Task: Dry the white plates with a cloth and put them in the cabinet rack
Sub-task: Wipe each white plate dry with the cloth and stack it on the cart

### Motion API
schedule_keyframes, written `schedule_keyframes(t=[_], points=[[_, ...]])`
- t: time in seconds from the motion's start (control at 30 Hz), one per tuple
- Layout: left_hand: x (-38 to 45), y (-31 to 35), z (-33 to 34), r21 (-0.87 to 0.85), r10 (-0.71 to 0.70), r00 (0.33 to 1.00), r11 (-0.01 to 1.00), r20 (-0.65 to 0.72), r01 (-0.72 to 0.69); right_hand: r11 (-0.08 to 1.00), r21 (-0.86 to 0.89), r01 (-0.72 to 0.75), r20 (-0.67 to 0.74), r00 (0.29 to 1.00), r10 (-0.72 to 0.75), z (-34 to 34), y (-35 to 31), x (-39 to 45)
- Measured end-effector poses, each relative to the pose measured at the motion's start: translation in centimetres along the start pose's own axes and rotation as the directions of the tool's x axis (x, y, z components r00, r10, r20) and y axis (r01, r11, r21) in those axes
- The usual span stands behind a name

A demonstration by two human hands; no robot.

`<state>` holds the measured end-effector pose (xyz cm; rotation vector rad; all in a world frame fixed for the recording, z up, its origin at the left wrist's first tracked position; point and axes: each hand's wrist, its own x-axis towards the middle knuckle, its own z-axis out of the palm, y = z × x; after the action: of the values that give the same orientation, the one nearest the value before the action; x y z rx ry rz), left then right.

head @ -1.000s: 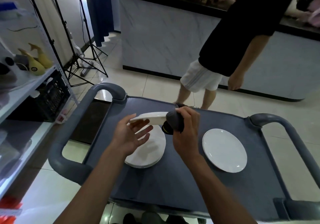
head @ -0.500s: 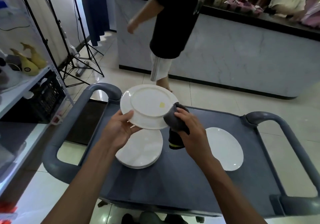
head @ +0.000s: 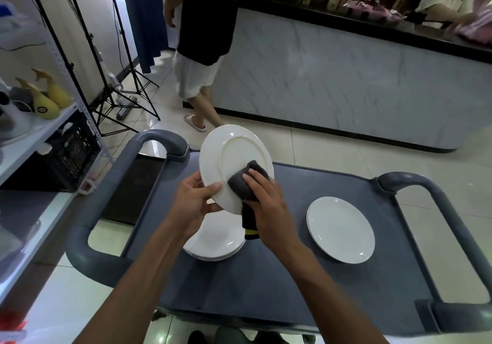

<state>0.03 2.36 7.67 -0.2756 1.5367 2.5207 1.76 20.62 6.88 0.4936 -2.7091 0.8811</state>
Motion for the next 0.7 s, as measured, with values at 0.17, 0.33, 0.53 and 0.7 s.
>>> schedule_keyframes(t=[0.17,0.33,0.53,0.7], points=[[0.0,-0.4,-0.4,0.153,0.045,0.998,0.987,0.043,-0.051,0.992,0.123,-0.041,0.004,0.999,0.041,-0.1,-1.0,0.6],[-0.1,-1.4,-0.4,0.263,0.027,0.991,0.963,0.134,-0.062,0.981,0.190,-0.038,-0.008,0.999,0.040,-0.8,-2.0,2.2],[-0.2,-1.7,-0.3,0.302,-0.001,0.979,0.951,0.205,-0.063,0.995,-0.005,0.103,0.001,0.995,-0.103,-0.8,-2.5,3.6],[-0.3,-2.4,-0.7,0.314,-0.006,0.989,0.949,0.145,-0.040,0.998,0.019,0.059,-0.024,0.998,-0.058,-0.7,-1.7,5.1]])
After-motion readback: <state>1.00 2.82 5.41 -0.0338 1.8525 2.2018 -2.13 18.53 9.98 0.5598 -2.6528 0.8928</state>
